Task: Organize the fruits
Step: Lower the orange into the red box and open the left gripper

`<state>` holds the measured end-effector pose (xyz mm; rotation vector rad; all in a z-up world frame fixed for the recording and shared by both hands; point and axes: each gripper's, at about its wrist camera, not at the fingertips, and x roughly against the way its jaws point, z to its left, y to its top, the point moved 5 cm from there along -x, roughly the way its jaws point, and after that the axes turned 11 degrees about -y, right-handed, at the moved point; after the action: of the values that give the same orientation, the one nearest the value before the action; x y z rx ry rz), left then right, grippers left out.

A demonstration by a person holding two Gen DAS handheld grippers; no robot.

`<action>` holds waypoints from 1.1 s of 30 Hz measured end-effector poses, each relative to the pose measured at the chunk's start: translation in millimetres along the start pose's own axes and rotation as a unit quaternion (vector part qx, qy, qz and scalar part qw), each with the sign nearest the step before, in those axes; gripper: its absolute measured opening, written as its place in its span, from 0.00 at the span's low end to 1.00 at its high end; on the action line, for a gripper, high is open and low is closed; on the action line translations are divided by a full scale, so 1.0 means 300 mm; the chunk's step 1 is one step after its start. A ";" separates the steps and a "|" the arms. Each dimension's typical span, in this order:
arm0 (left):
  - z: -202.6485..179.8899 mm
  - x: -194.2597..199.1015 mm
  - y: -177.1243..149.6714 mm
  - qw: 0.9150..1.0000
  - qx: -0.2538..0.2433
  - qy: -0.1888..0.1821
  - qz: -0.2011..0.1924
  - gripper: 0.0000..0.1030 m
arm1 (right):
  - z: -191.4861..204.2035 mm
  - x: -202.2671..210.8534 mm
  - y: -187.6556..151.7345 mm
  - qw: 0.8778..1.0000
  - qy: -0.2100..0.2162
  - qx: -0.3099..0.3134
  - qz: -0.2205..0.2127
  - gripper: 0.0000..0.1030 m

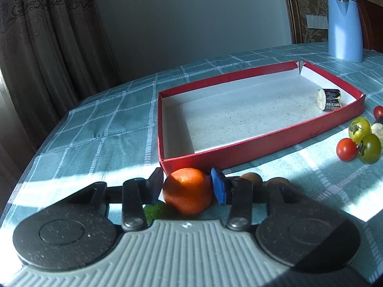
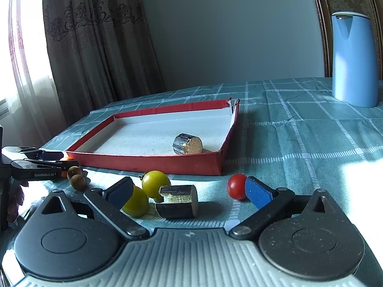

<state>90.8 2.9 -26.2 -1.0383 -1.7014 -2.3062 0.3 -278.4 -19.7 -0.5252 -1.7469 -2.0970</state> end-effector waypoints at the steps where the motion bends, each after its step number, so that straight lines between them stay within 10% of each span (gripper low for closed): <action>1: -0.009 -0.001 0.001 1.000 -0.007 0.006 0.000 0.39 | -0.002 0.000 0.000 1.000 -0.001 -0.001 -0.001 0.98; 17: 0.006 0.132 0.140 0.996 0.042 0.007 -0.082 0.38 | -0.009 -0.004 -0.001 1.000 0.000 -0.012 0.006 0.98; 33: 0.020 -0.085 0.140 0.995 0.084 0.035 -0.037 0.53 | -0.013 -0.001 -0.005 1.000 0.011 -0.024 0.011 0.98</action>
<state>131.9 -15.3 -5.8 -0.8669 -1.8967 -2.1665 -0.2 -282.1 -21.8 -0.5289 -1.6759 -2.1261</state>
